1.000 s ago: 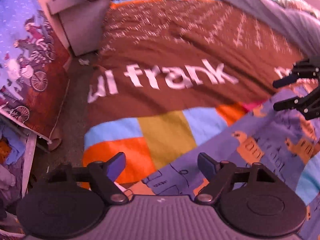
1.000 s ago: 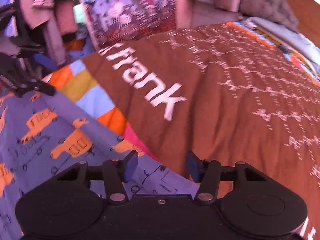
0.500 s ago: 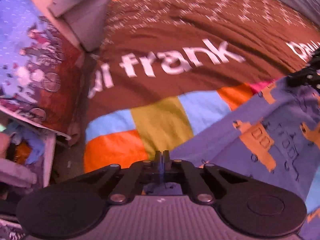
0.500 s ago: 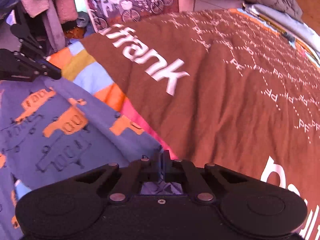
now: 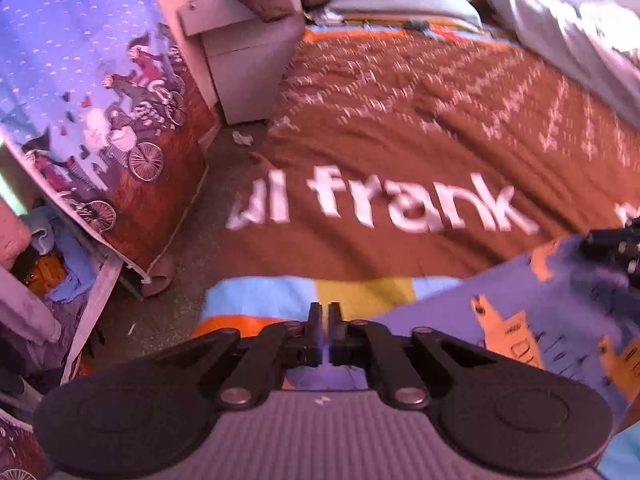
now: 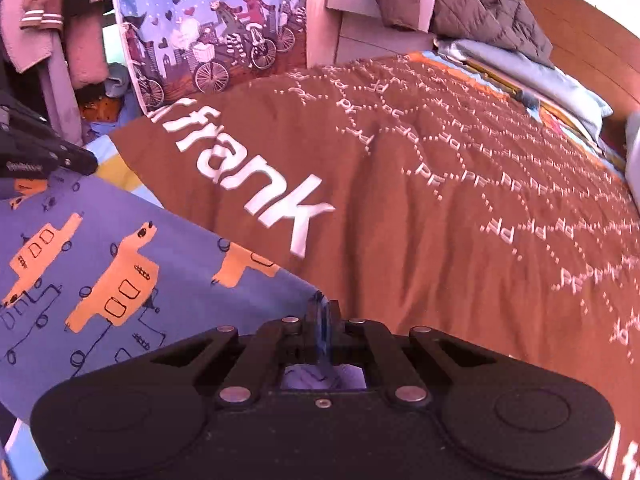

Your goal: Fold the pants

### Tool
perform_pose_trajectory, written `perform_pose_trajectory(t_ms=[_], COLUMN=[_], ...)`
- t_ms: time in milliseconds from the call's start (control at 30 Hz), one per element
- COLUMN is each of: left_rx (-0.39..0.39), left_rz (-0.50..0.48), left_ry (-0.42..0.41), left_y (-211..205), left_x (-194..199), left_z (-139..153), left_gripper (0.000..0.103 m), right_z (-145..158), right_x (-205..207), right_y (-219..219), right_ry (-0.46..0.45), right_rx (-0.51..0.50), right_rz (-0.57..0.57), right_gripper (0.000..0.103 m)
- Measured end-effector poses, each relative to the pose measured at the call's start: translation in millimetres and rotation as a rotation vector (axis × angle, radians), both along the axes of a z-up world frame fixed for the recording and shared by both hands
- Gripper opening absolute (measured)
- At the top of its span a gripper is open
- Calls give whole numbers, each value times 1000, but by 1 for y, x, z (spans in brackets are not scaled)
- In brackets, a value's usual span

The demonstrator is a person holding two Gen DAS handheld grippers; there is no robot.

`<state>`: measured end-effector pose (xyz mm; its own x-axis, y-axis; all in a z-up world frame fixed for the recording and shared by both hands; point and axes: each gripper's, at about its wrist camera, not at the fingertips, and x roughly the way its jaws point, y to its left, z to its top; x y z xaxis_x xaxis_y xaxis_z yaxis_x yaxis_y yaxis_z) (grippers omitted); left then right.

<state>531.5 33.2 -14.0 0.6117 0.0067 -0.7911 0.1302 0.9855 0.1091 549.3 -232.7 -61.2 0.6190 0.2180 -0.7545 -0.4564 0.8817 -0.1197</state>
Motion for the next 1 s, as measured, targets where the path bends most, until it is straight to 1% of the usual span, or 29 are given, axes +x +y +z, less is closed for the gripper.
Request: perform_pose_trajectory(t_ms=[33,67,100,133,167,200,267,333,433,500,600,633,667,700,733,767,800,833,867,900,933,967,1000], left_rx=[0,8,21,26,23,13,-4,-4,13,21,-19,-36,-47,-59,-88,-113,-117,-94,-67,-35,-15,-7,-2], left_rz=[-2,-2,-2,-9,-25,-46,-89,-137,-200,-222,-224,-214,-206,-200,-199,-200,-199,-208,-220,-232,-240,-242,-241], left_ry=[-34,-67,-122,-161,-176,-172,-142,-102,-34,32,107,119,117,121,132,141,143,139,135,126,116,104,94], left_y=[7,13,21,29,37,44,60,73,83,88,98,101,103,105,105,106,104,101,96,91,86,83,81], left_x=[-4,-6,-12,-17,-22,-23,-28,-34,-43,-48,-51,-52,-52,-52,-52,-51,-52,-54,-55,-57,-60,-63,-66], left_z=[14,23,38,51,60,66,72,65,40,18,-4,-10,-12,-14,-13,-10,-7,-5,-3,-1,2,5,7], left_gripper=[42,65,70,72,72,72,72,72,71,70,69,68,65,59,39,23,18,7,3,2,1,0,0], right_z=[3,9,16,23,32,40,52,55,47,38,21,15,9,4,-1,-6,-9,-11,-11,-10,-8,-6,-5], right_x=[-1,-3,-4,-5,-5,-6,-6,-4,5,10,16,19,22,23,25,25,26,25,24,24,22,19,16], right_y=[-1,-1,-1,1,3,7,19,36,60,73,84,87,87,87,87,86,86,86,87,89,91,93,94], right_ry=[-7,-16,-25,-30,-30,-21,-3,6,35,54,82,91,102,113,127,138,144,142,143,144,142,137,131], right_rx=[12,25,31,30,33,43,60,48,14,-2,-34,-46,-54,-59,-63,-69,-73,-69,-61,-54,-54,-63,-75], right_rz=[-12,-21,-17,-8,11,32,84,144,209,224,232,226,218,209,202,198,196,196,200,206,212,221,234], right_gripper=[20,31,34,38,42,44,60,65,65,65,63,62,61,61,59,57,56,46,30,22,9,5,4])
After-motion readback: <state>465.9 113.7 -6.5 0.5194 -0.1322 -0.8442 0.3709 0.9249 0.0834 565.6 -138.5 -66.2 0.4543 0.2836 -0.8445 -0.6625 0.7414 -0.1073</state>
